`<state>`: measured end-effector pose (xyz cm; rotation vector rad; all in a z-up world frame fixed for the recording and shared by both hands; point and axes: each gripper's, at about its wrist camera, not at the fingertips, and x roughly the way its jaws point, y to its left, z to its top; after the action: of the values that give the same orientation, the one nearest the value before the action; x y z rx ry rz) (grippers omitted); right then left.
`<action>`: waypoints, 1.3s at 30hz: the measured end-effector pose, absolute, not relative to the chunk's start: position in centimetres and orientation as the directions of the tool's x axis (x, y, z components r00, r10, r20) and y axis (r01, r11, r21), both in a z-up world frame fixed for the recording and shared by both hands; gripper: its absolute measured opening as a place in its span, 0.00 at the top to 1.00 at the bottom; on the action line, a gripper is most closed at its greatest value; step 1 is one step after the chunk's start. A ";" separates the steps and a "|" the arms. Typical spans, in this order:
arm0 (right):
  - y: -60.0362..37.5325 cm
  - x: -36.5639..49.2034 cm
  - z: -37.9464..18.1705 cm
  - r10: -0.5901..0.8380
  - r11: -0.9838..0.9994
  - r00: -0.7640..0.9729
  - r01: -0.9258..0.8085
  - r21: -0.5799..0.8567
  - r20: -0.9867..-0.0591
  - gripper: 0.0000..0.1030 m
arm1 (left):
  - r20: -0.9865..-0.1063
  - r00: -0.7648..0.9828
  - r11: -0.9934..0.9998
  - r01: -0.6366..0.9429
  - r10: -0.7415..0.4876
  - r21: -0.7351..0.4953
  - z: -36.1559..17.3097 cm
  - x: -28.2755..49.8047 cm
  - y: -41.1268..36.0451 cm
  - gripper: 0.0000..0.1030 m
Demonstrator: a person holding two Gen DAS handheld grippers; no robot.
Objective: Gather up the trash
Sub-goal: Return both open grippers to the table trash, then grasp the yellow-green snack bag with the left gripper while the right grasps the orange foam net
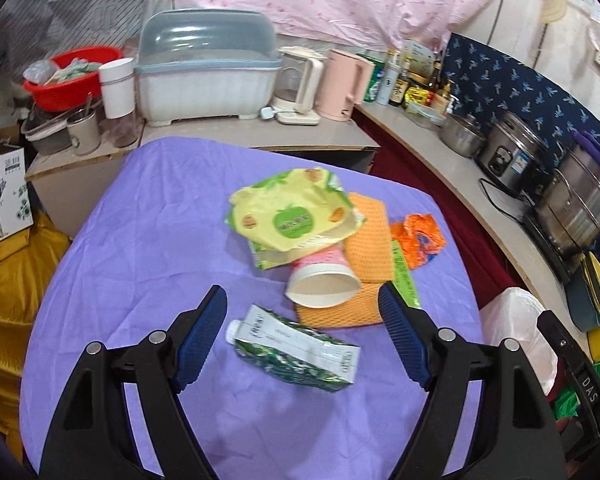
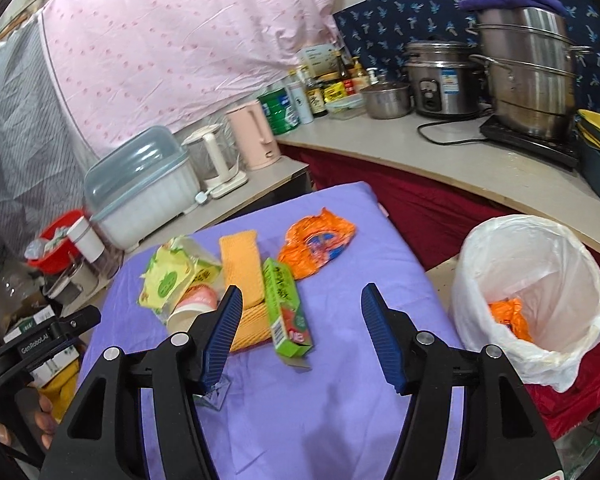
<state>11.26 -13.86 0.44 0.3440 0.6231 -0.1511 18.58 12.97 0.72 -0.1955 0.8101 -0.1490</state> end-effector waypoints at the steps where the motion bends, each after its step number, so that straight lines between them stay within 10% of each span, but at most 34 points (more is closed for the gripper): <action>1: -13.5 11.6 0.3 -0.032 0.934 0.801 0.237 0.267 -0.598 0.42 | -0.706 0.679 0.971 0.049 -0.203 -0.232 0.5 18.8 13.4 0.28; 23: -9.7 21.8 -4.7 0.033 0.946 0.735 0.196 0.257 -0.678 0.42 | -0.788 0.570 0.944 -0.062 -0.232 -0.323 -6.8 30.4 17.1 0.29; 28: -9.6 23.6 -5.6 0.036 0.947 0.727 0.194 0.254 -0.686 0.42 | -0.803 0.543 0.941 -0.060 -0.248 -0.332 -8.4 31.9 16.7 0.44; 33: -9.4 24.9 -6.4 0.040 0.949 0.716 0.191 0.251 -0.697 0.42 | -0.793 0.542 0.937 -0.029 -0.278 -0.348 -8.6 32.4 16.4 0.81; 39: -8.8 26.1 -7.0 0.051 0.953 0.708 0.176 0.246 -0.705 0.42 | -0.754 0.598 0.938 -0.011 -0.271 -0.346 -6.7 31.6 17.1 0.93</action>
<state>26.11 -8.85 -7.00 0.3077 0.7846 -0.0710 31.60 17.09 -6.70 -0.3324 0.9217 -0.1544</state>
